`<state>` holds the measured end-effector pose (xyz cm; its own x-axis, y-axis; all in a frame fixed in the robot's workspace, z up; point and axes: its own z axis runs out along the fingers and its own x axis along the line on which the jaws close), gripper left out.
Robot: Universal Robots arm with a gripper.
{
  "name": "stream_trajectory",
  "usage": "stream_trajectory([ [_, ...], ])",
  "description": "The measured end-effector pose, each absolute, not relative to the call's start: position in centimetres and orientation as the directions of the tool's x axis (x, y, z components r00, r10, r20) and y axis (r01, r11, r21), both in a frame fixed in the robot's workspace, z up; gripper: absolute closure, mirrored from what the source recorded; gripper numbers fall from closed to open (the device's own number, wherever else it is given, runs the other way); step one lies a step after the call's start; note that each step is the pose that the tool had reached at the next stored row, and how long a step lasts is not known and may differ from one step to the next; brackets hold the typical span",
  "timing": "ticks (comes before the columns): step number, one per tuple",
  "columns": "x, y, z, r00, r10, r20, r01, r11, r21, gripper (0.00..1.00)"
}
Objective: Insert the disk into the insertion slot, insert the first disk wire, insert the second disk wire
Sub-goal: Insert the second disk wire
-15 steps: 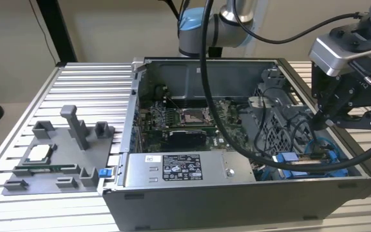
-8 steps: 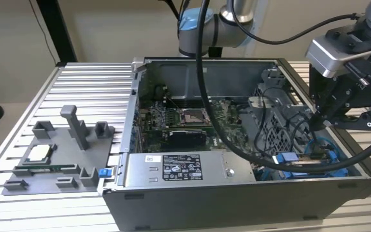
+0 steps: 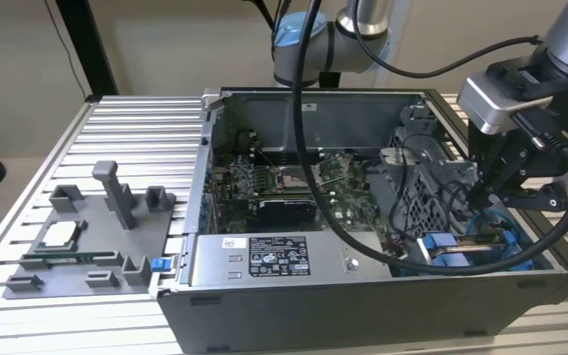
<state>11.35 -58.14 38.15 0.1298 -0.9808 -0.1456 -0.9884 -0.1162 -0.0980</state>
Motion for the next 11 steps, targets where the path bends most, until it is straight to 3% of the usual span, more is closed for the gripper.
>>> stream_trajectory([
  [6,11.34,-58.48,37.84,0.093,-0.985,-0.146,-0.992,-0.079,-0.093,1.0],
  [11,11.36,-58.84,37.73,0.078,-0.986,-0.147,-0.995,-0.069,-0.069,1.0],
])
